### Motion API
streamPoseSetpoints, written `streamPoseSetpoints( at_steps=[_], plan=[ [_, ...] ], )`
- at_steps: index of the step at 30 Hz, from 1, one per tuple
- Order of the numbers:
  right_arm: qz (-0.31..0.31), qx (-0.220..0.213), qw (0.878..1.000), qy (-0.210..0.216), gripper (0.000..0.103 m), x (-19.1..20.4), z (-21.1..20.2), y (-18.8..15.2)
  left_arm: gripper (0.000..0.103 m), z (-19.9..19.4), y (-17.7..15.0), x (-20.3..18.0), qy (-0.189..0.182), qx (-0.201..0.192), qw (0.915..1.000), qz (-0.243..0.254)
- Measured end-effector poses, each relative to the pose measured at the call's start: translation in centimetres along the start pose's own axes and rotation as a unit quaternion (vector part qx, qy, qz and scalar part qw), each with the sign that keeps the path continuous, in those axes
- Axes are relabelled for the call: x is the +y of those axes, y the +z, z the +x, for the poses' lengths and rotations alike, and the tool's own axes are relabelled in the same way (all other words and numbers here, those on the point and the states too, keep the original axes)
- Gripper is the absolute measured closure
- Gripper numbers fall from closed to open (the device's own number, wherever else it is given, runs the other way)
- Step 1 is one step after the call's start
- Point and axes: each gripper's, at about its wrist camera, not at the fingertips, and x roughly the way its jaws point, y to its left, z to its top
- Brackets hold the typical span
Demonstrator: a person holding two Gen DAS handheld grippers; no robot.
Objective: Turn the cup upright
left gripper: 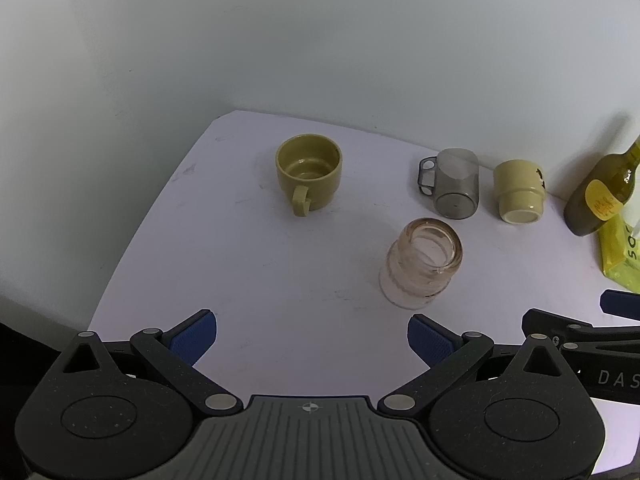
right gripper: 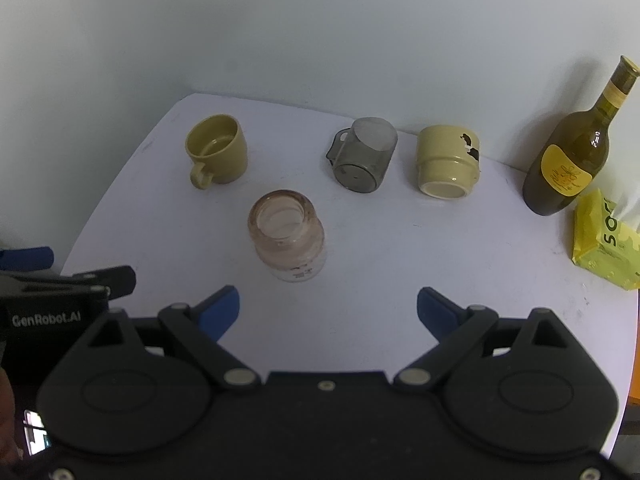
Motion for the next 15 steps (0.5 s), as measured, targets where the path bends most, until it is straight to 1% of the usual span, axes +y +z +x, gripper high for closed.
streamPoseSetpoints(
  at_steps=[15],
  plan=[
    [-0.011, -0.007, 1.0, 0.001, 0.007, 0.76, -0.4, -0.06, 0.0, -0.28, -0.11, 0.32, 0.003, -0.002, 1.0, -0.002]
  ],
)
